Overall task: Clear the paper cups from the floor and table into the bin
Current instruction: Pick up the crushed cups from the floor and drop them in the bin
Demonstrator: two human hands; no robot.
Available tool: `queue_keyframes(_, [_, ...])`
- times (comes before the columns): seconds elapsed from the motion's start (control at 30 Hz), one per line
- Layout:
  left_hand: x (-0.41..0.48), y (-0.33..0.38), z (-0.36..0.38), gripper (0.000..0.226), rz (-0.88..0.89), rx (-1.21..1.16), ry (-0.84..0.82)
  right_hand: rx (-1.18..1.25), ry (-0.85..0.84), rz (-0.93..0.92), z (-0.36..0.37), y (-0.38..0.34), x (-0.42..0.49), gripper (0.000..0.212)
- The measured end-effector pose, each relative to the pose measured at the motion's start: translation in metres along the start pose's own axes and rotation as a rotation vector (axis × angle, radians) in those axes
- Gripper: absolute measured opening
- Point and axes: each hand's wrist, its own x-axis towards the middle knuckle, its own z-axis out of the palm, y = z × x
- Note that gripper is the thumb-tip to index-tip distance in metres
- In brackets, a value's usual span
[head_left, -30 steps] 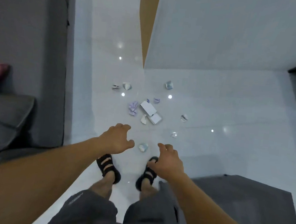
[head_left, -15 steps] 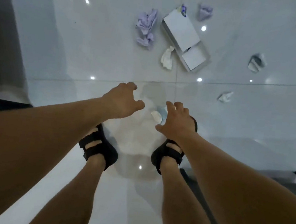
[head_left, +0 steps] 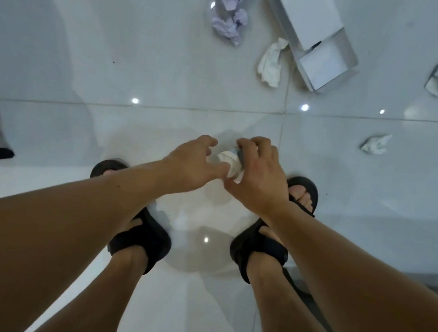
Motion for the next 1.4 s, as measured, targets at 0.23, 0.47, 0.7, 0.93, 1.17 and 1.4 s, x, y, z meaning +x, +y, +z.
queue_keyframes(0.23, [-0.015, 0.038, -0.049, 0.032, 0.103, -0.234, 0.084, 0.228, 0.158, -0.250, -0.053, -0.039, 0.025, 0.079])
queue_keyframes(0.47, [0.007, 0.017, -0.065, 0.038, 0.016, -0.171, 0.353, -0.256, 0.045, -0.114, -0.074, -0.001, 0.099, 0.091])
queue_keyframes(0.7, [0.023, -0.029, -0.064, 0.046, -0.021, -0.084, 0.336, -0.341, 0.061, 0.103, -0.058, 0.007, 0.149, 0.058])
queue_keyframes(0.93, [-0.002, -0.016, -0.084, 0.047, 0.044, -0.093, 0.324, -0.222, -0.015, 0.064, -0.074, -0.021, 0.109, 0.043])
queue_keyframes(1.17, [-0.111, 0.044, -0.155, 0.065, 0.147, -0.042, 0.389, -0.112, -0.009, 0.009, -0.157, -0.146, 0.057, 0.049])
queue_keyframes(1.4, [-0.283, 0.094, -0.254, 0.067, 0.156, -0.034, 0.536, -0.174, 0.054, -0.150, -0.286, -0.309, -0.002, 0.045])
